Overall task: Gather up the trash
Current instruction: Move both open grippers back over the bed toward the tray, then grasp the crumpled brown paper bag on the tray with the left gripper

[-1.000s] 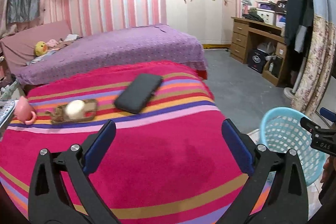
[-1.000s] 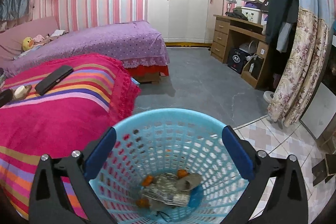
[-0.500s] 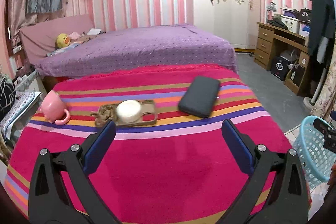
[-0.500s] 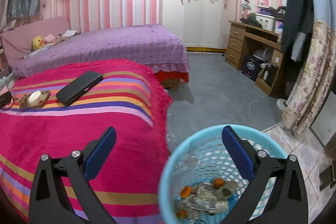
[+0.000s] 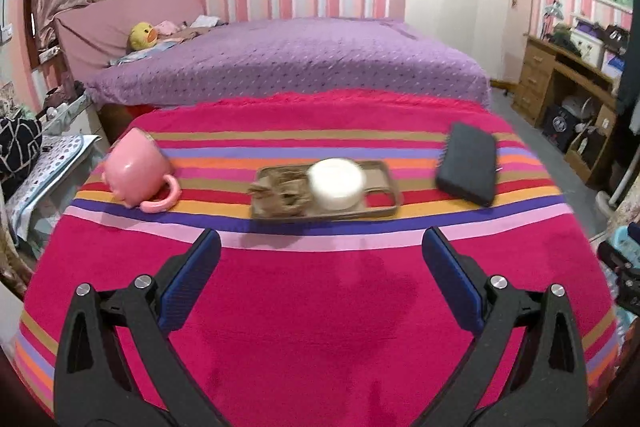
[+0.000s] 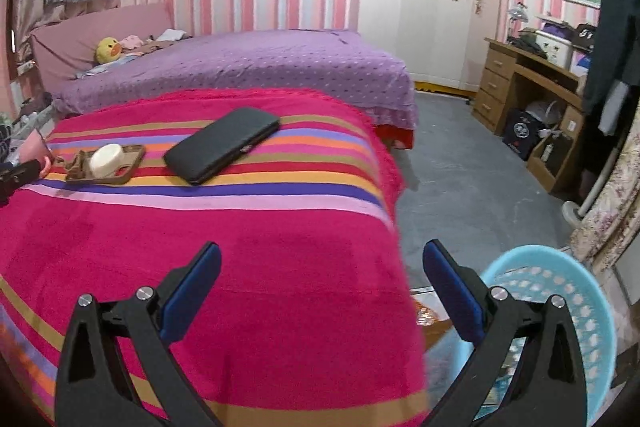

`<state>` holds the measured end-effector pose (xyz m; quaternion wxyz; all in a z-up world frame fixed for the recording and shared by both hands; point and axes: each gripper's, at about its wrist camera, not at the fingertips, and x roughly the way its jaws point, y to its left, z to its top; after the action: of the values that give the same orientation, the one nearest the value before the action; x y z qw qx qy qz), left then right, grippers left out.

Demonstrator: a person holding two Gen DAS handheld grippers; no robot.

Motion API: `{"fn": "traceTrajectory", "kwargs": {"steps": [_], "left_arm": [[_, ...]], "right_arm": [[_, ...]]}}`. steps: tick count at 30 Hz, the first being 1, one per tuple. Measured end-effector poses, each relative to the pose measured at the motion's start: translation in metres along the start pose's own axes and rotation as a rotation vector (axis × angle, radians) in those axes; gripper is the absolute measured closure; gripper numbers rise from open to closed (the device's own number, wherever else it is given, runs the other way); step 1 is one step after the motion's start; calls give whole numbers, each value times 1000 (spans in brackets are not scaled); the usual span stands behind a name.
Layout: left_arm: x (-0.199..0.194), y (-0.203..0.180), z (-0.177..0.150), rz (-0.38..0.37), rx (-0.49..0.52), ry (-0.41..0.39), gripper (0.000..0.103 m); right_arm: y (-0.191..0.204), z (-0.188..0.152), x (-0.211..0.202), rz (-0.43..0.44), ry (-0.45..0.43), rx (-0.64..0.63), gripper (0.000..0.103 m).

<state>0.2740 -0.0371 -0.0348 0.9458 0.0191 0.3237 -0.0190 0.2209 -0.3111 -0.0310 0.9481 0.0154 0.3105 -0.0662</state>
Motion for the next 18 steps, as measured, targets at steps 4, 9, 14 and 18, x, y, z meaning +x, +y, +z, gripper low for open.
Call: {"fn": "traceTrajectory", "kwargs": {"steps": [4,9,14,18], "left_arm": [[16,19,4,15,7,22,6],[42,28,11,19,47,43,6],[78,45,21,-9,-11,98,6],[96,42,24,-11,7,111,17]], "right_arm": [[14,6,10,-9,2,-32,5],[19,17,30,-5,31,-6,5],[31,25,49,4,56,-20,5],[41,27,61,18,77,-41,5]]}}
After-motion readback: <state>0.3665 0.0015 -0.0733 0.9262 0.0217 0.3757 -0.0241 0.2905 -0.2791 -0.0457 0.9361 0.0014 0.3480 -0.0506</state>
